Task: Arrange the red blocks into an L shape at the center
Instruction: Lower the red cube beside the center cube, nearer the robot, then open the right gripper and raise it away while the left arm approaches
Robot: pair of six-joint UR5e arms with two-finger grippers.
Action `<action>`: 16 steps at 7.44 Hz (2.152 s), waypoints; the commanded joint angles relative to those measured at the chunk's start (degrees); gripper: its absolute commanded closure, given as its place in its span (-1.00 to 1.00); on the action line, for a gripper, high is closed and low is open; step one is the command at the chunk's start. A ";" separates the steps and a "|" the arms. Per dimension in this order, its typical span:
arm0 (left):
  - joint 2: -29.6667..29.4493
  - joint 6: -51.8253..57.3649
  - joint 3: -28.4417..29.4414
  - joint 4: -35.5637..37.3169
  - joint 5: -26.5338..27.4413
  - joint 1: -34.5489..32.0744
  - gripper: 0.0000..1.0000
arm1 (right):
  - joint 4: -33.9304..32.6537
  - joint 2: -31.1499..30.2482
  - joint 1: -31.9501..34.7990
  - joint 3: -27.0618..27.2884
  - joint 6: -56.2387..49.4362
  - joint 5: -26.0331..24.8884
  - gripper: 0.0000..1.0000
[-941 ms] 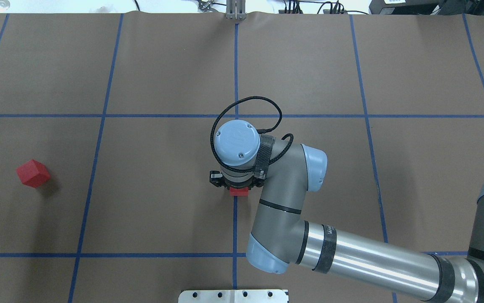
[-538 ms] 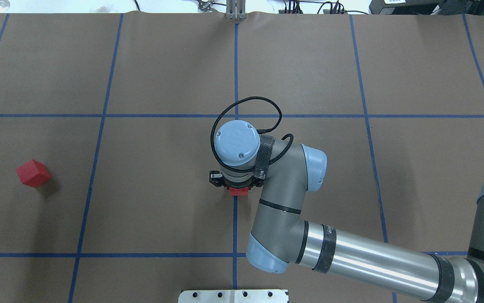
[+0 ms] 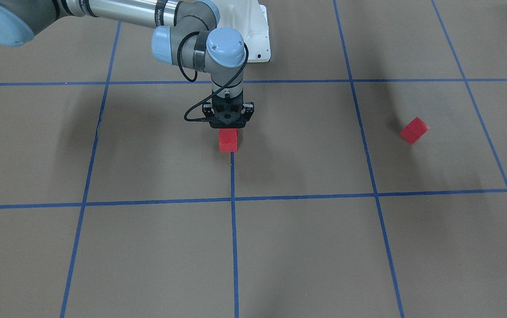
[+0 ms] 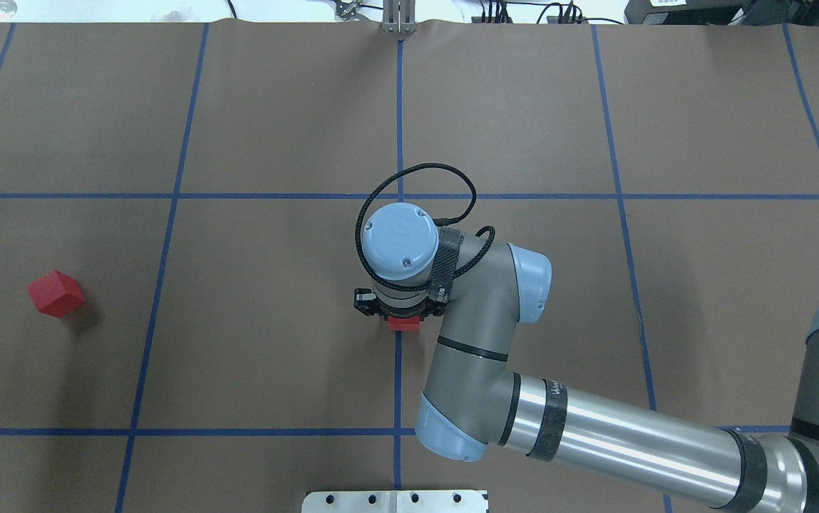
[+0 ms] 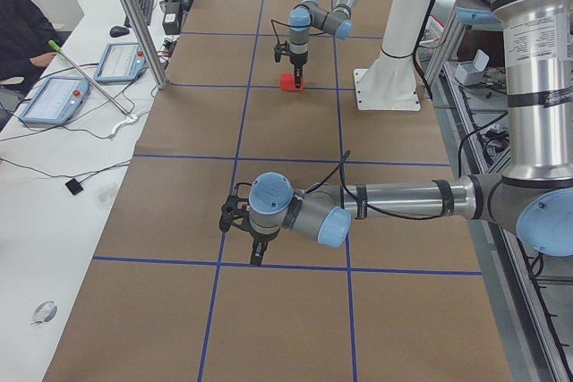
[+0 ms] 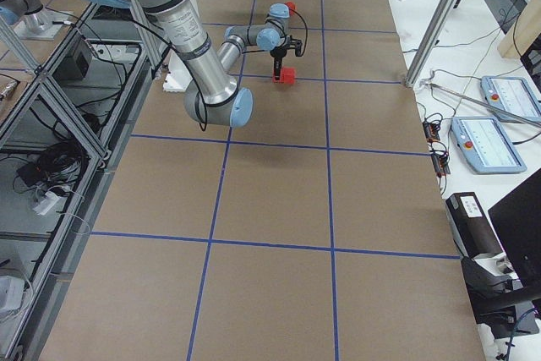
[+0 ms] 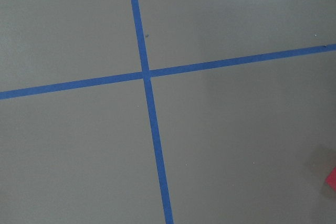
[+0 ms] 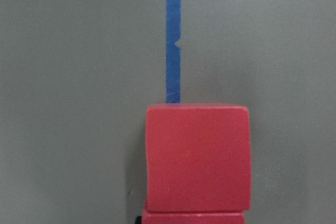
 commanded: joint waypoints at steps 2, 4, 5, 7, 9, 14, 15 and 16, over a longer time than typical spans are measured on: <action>0.00 -0.18 -0.03 0.00 0.00 0.00 -1.00 | -0.15 -0.03 0.00 -0.10 0.03 -0.35 0.20; 0.00 -0.44 -0.03 0.00 0.00 0.00 -1.00 | -0.16 -0.03 0.09 -0.10 0.03 -0.35 0.20; 0.00 -0.44 -0.12 0.00 0.00 0.00 -1.00 | -0.16 0.06 0.09 -0.10 0.03 -0.35 0.20; 0.00 -0.53 -0.12 0.00 0.00 0.00 -1.00 | -0.24 -0.03 0.00 -0.18 0.03 -0.44 -0.45; 0.00 -0.53 -0.03 0.00 0.00 0.00 -1.00 | -0.16 -0.03 0.00 -0.45 0.03 -1.13 -1.00; 0.00 -1.32 -0.12 -0.09 0.00 0.00 -1.00 | -0.16 0.24 0.00 -0.19 -0.14 -1.14 -1.00; -0.26 -2.80 -0.21 -0.09 0.00 0.00 -1.00 | -0.24 0.15 0.09 0.08 -0.14 -1.14 -1.00; -1.48 -7.86 -0.99 -0.09 -0.35 0.09 -1.00 | -0.33 -0.02 0.70 0.86 -0.14 -0.71 -1.00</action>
